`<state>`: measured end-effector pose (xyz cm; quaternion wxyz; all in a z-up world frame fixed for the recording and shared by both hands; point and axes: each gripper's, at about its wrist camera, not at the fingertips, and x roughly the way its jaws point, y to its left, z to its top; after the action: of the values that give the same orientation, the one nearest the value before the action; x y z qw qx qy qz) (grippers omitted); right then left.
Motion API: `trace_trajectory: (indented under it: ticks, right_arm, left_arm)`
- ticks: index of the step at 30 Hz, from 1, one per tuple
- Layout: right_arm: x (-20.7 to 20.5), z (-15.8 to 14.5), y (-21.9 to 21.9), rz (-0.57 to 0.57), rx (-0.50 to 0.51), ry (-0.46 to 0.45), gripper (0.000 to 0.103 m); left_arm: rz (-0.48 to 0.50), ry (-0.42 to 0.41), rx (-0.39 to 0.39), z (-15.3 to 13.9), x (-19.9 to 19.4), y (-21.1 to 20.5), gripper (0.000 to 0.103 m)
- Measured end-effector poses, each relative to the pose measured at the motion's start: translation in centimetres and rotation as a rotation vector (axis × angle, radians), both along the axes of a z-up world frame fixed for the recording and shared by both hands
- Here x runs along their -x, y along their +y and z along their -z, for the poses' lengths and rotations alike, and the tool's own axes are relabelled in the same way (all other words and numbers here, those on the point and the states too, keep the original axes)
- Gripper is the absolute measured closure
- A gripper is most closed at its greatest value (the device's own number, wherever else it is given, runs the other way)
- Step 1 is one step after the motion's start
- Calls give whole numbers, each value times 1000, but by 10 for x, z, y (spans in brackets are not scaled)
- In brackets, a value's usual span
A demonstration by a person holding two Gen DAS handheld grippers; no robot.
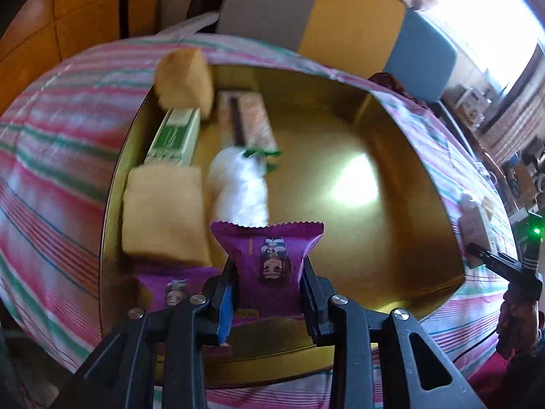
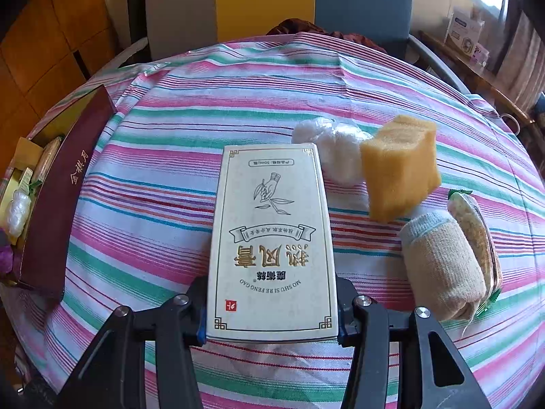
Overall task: Organize objects
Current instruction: 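Carry the purple candy into the gold tray and release it with the left tool, then carry the white box into the gold tray and release it with the right tool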
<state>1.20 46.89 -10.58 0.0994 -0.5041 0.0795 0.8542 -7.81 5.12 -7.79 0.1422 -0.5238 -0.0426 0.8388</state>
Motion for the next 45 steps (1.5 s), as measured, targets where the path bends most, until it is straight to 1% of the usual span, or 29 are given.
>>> trace_trajectory:
  ticks: [3,4,6,10,14,18,21,24,28,30,33,35,37,39,41,43,44,45]
  right_arm:
    - [0,0,0,3,-3,1,51]
    - [0,0,0,4,-6,1,51]
    - [0,0,0,5,-10,0,51]
    - [0,-1,1,6,-17,2,51]
    - [-3,-4,2,22,-13,14,51]
    - [-7,-19,2,53,5,50,51]
    - [-9,-36,-9,63,38,96,51]
    - [-5,-58,-40,19,75,143,51]
    - [11,-89,-107,-127,104,199,51]
    - [21,-101,-143,-208,124,208,51]
    - [37,-105,-194,-309,140,192,51]
    - [50,-100,-226,-364,127,162,51]
    - [65,-87,-255,-395,98,111,51]
    - [78,-69,-270,-394,77,46,51]
    - [86,-51,-281,-391,92,-6,51]
    - [90,-37,-293,-410,93,-37,48]
    - [90,-30,-299,-419,99,-52,45]
    - [89,-26,-302,-430,120,-54,44]
  left_arm:
    - [-18,-41,4,10,0,-4,66]
    - [-16,-45,-6,12,-1,-5,66]
    - [-5,-26,1,10,-7,-3,64]
    - [-22,3,13,7,-12,-1,62]
    - [-37,15,-2,1,-13,-4,62]
    - [-54,47,-18,-7,-14,-13,62]
    - [-68,73,-28,-12,-14,-15,62]
    - [-78,98,-30,-22,-18,-27,62]
    - [-103,134,-34,-32,-24,-41,62]
    - [-122,142,-41,-34,-25,-50,62]
    - [-143,147,-49,-35,-27,-60,62]
    - [-154,147,-54,-35,-27,-65,62]
    - [-161,143,-61,-33,-27,-69,62]
    - [-168,146,-62,-32,-29,-73,62]
    - [-173,139,-66,-30,-29,-77,62]
    - [-177,133,-70,-29,-30,-78,62]
    - [-177,133,-72,-28,-29,-79,62]
    - [-175,133,-74,-28,-29,-79,62]
